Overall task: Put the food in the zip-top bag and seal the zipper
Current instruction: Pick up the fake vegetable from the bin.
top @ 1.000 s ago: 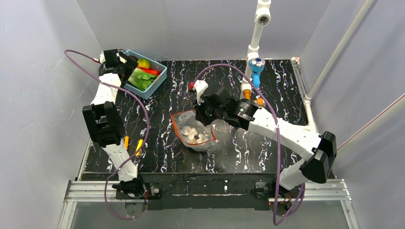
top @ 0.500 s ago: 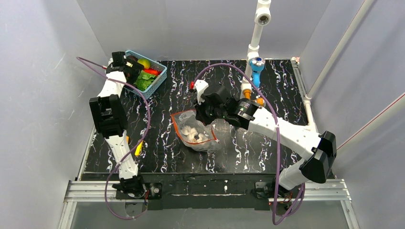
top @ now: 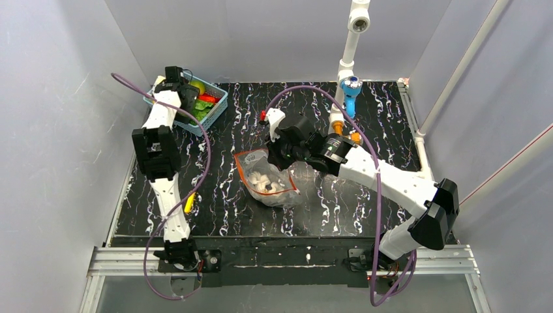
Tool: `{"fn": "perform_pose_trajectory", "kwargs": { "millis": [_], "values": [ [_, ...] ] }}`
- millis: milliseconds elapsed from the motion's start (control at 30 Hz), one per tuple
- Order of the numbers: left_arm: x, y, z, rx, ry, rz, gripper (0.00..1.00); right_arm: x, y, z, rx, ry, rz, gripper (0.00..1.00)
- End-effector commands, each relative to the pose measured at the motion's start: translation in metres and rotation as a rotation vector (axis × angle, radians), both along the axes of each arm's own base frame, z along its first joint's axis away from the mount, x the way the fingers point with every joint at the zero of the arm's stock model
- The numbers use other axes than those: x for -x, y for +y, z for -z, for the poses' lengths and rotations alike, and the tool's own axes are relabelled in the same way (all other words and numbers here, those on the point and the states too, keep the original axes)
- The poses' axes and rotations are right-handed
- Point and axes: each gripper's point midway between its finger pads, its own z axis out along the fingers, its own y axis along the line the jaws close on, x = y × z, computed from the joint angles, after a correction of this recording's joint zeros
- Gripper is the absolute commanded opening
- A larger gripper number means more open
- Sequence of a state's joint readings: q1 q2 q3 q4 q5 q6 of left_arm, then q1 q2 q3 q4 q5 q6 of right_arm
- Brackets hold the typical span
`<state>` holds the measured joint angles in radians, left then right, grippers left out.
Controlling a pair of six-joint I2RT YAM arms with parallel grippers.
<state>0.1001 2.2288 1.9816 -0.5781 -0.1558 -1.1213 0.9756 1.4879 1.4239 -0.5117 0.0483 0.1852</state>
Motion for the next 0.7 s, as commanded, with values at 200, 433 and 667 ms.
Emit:
{"fn": "perform_pose_trajectory", "kwargs": {
  "millis": [200, 433, 667],
  "values": [
    [0.032, 0.016, 0.048, -0.144, 0.195, -0.072, 0.74, -0.012, 0.004, -0.011, -0.053, -0.010, 0.035, 0.01],
    [0.010, 0.019, -0.105, -0.300, -0.102, 0.110, 0.04, -0.012, 0.007, -0.010, -0.063, 0.009, 0.033, 0.01],
    [0.036, 0.009, -0.166, -0.273, -0.207, 0.150, 0.01, -0.019, 0.010, 0.005, -0.020, 0.026, 0.055, 0.01]
  ]
}}
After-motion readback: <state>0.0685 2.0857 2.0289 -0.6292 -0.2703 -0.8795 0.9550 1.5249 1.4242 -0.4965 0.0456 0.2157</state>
